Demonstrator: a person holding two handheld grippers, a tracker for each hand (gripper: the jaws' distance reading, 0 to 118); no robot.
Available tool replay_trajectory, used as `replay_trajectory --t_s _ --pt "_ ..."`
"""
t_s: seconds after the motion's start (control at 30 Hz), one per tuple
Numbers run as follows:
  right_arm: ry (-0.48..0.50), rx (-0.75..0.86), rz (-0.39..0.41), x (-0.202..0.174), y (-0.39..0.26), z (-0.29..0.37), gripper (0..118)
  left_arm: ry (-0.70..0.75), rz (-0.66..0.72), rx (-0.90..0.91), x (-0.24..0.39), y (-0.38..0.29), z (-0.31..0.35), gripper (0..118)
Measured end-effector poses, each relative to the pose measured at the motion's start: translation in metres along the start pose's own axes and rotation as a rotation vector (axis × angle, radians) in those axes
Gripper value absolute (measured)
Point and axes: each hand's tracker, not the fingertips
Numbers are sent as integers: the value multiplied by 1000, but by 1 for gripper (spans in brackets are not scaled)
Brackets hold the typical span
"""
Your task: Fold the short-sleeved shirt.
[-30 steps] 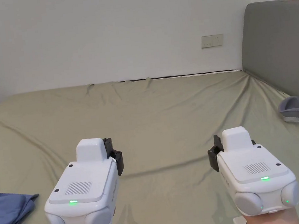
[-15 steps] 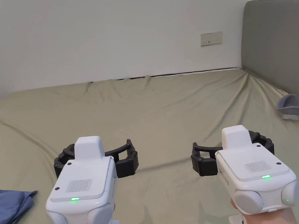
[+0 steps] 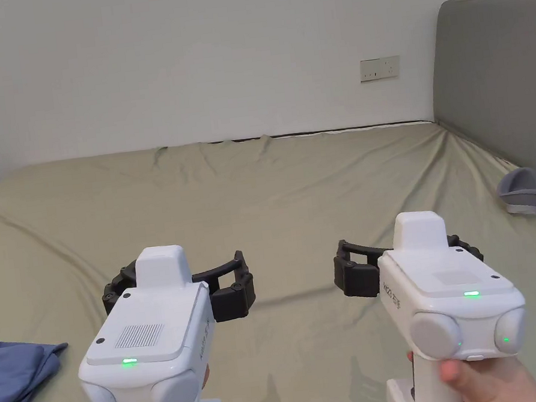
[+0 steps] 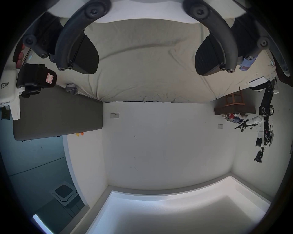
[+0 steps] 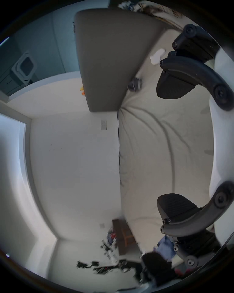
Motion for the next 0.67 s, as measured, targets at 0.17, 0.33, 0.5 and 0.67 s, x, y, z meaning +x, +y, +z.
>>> replay_trajectory --t_s 0.17,0.33,0.5,0.67 --pt "37 -1 -43 4 2 3 118 -3 -18 -6 1 -2 -1 118" --pt "44 -34 -52 7 3 -2 118 -10 -10 -6 2 -2 -1 118" --pt "35 5 -8 3 3 -1 118 -7 -13 6 0 -1 0 118" --pt "46 2 -78 5 4 1 118 -2 -10 7 -2 -1 0 118"
